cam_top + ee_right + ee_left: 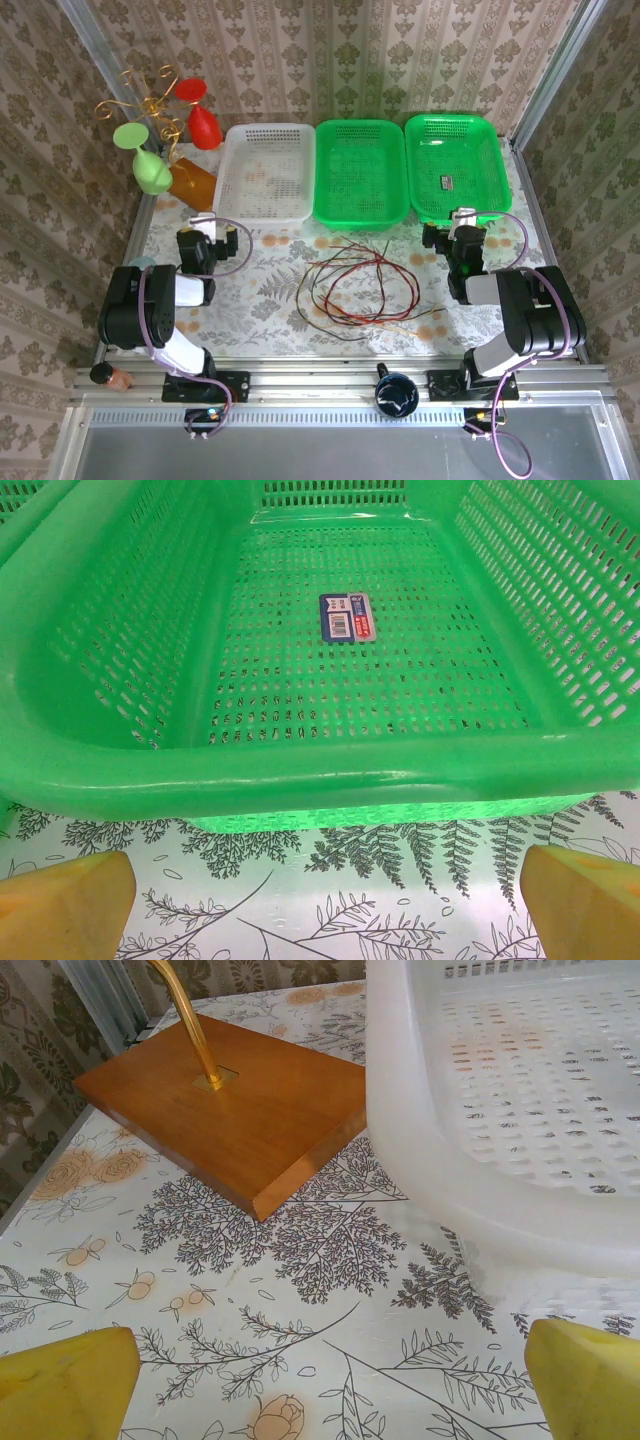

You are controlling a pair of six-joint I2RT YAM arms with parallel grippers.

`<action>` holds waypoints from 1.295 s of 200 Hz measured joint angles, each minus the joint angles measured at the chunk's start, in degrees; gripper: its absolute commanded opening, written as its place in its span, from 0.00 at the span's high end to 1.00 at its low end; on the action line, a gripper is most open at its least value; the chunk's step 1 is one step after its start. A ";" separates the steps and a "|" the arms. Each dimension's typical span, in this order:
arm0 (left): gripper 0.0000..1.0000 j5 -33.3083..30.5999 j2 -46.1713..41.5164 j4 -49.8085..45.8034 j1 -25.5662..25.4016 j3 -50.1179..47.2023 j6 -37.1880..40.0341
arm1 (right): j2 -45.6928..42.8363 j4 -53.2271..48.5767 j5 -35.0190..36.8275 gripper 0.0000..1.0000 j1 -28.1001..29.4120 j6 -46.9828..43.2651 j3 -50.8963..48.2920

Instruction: Untangle the cables

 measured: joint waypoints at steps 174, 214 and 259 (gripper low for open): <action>0.00 1.09 0.00 -0.42 0.42 0.04 0.00 | 0.00 -0.02 0.00 0.00 0.00 0.00 0.00; 0.00 2.82 0.00 -0.42 0.42 0.07 0.22 | 0.00 -0.02 0.00 0.00 0.00 0.00 0.00; 0.00 5.51 -3.61 0.00 0.31 -1.55 1.46 | -7.19 -3.30 0.26 0.00 0.35 0.04 -1.22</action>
